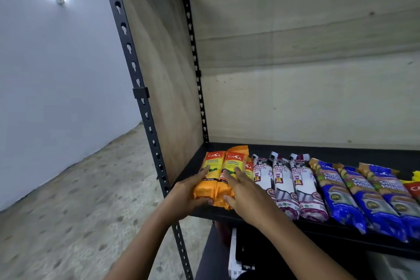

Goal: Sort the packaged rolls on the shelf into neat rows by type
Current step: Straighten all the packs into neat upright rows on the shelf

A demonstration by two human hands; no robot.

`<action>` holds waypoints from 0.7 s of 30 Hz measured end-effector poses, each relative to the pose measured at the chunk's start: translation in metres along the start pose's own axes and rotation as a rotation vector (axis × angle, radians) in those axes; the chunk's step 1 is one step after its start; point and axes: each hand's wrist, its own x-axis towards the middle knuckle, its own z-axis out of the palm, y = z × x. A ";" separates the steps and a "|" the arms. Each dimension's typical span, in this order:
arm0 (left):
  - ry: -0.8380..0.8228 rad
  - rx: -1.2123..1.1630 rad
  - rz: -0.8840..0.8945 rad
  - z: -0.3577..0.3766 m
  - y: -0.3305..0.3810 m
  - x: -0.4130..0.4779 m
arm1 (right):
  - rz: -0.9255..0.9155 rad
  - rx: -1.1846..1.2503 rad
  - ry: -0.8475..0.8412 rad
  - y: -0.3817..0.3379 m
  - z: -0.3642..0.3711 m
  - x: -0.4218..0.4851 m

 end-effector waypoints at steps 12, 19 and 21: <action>-0.060 -0.080 -0.034 -0.002 -0.001 0.002 | 0.023 0.069 -0.044 -0.003 -0.005 -0.005; -0.046 -0.131 -0.076 -0.003 0.006 0.002 | 0.008 0.222 -0.102 0.008 -0.013 -0.004; 0.024 -0.130 -0.062 -0.005 0.017 0.000 | -0.002 0.296 -0.084 0.012 -0.021 -0.007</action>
